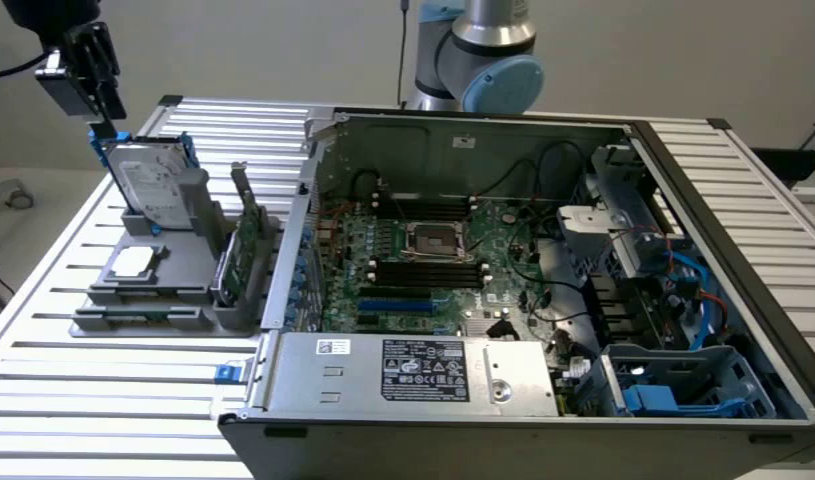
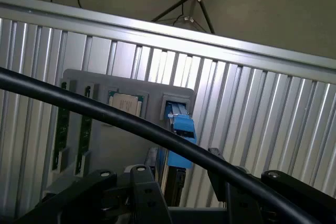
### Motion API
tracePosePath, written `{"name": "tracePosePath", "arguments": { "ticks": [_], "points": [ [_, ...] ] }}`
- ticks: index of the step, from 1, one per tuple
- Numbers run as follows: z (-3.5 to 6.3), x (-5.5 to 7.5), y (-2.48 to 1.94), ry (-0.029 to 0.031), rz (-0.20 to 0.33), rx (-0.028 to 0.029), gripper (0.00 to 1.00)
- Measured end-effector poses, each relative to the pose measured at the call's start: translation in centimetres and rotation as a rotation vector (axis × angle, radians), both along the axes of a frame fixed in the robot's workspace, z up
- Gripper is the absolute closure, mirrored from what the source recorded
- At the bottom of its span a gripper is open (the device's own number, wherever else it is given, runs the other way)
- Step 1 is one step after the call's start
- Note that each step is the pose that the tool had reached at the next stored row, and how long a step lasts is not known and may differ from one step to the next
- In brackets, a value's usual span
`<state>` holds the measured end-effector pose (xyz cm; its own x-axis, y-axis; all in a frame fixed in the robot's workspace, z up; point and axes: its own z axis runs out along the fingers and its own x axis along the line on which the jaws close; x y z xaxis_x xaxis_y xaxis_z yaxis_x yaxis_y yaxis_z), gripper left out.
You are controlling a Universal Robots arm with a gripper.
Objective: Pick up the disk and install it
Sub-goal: 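Pick up the disk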
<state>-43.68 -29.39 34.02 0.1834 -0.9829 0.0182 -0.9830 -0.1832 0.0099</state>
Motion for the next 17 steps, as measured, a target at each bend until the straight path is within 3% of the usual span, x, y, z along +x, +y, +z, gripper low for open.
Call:
{"name": "tracePosePath", "arguments": {
  "ticks": [17],
  "points": [
    [-3.09, -0.3, 0.0, -0.0002, -0.002, -0.0131, 0.49]
  ]
}}
